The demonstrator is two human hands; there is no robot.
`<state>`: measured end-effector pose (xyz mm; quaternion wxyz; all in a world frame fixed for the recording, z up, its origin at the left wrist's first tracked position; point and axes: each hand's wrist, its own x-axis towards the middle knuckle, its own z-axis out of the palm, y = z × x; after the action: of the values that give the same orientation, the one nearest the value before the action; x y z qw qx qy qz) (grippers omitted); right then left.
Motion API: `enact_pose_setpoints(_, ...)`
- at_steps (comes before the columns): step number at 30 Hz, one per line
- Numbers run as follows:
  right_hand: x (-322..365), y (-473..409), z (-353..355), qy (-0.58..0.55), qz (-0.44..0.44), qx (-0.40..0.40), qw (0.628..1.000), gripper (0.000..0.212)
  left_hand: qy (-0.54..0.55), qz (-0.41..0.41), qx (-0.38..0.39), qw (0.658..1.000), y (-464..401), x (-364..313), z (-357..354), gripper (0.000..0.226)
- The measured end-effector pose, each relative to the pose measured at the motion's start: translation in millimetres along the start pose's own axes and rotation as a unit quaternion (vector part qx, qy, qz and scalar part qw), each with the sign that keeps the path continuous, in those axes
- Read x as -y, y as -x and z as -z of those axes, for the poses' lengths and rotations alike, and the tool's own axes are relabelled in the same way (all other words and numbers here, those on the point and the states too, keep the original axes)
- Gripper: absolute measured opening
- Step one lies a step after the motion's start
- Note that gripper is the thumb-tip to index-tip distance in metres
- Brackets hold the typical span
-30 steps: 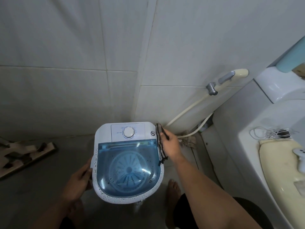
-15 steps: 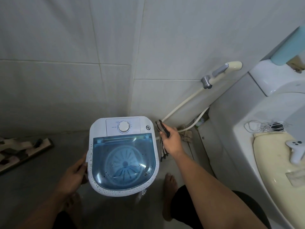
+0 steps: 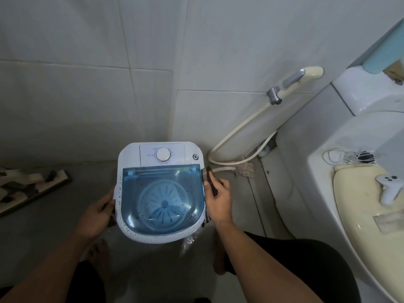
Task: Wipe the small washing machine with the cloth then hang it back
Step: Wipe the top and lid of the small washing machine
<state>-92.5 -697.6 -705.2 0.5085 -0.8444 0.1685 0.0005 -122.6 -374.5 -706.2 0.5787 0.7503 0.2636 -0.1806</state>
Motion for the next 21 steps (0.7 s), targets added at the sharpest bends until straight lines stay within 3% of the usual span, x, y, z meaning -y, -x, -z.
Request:
enact_pose_setpoints(9,-23,57,-2,0.051,-0.001,-0.062,0.997,0.042,0.041,0.025,0.004,0.999,8,-12,1,0.031)
enact_pose_setpoints(21,-15,48,-11,0.005,-0.008,-0.086,0.996,0.041,0.072,0.037,0.023,0.996,-4,-12,-1,0.046)
